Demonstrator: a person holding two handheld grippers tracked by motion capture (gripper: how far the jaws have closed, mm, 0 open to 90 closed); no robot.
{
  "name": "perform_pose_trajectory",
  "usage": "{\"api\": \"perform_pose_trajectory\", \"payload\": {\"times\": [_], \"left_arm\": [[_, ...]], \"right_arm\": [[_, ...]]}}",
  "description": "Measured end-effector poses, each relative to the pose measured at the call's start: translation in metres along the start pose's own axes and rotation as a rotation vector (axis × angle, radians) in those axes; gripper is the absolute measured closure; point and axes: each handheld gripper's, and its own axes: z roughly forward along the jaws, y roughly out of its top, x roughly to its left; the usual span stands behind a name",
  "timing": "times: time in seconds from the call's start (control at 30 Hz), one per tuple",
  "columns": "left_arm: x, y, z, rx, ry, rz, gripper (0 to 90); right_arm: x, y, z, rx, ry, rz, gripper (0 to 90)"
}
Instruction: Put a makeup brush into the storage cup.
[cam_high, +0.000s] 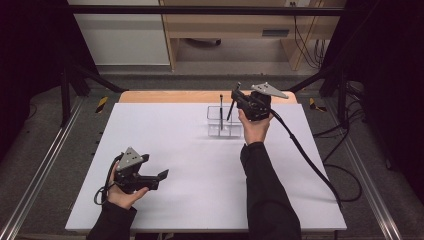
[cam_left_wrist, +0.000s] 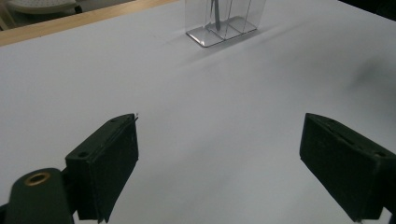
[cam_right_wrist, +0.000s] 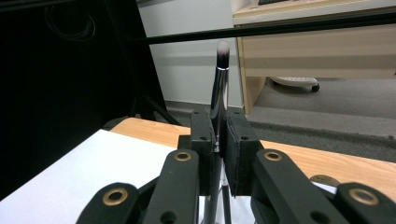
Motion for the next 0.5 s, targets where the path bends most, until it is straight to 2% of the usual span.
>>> {"api": "perform_pose_trajectory", "payload": {"times": [0.5], "left_arm": [[0.0, 0.0, 0.0, 0.004, -0.002, 0.005, 10.9]], "right_arm": [[-0.003, 0.001, 0.015, -0.004, -0.031, -0.007, 83.8]]}}
